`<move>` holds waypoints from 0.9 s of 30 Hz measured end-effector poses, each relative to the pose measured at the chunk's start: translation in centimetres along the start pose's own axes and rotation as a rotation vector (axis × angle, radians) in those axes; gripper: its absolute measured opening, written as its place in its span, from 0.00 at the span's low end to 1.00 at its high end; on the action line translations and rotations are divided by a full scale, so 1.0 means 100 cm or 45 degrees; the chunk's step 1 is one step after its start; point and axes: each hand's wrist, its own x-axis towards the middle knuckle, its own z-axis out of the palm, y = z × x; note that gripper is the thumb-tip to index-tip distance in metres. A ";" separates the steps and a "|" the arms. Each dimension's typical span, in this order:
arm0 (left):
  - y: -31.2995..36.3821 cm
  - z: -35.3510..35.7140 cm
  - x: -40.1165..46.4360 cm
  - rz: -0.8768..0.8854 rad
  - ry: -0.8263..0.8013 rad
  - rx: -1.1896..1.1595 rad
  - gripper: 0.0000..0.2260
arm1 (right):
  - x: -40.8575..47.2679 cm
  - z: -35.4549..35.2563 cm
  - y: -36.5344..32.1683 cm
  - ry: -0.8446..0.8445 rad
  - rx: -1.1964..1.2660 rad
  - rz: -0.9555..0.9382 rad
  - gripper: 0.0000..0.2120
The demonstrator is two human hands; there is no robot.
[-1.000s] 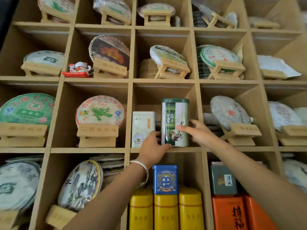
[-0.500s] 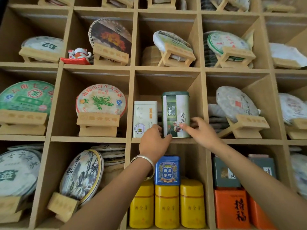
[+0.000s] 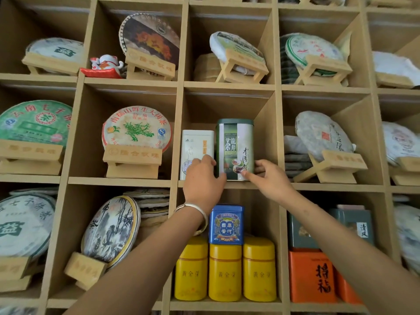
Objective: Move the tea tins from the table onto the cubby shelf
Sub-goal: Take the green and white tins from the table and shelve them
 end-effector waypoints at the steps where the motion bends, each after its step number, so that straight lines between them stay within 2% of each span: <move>1: -0.003 -0.002 0.000 0.062 0.035 0.038 0.16 | 0.000 0.001 0.000 0.001 -0.007 -0.006 0.24; 3: -0.012 -0.005 -0.001 0.200 0.058 0.151 0.18 | -0.001 0.002 0.000 -0.003 -0.011 -0.016 0.23; 7: -0.028 -0.004 -0.009 0.374 -0.122 0.313 0.21 | -0.001 0.003 -0.002 -0.023 0.005 -0.025 0.21; 12: -0.032 0.004 -0.017 0.399 -0.227 0.372 0.29 | -0.002 0.004 -0.002 -0.038 0.032 -0.039 0.20; 27: -0.028 0.015 -0.018 0.382 -0.314 0.520 0.30 | 0.002 0.006 -0.005 -0.094 -0.122 -0.032 0.23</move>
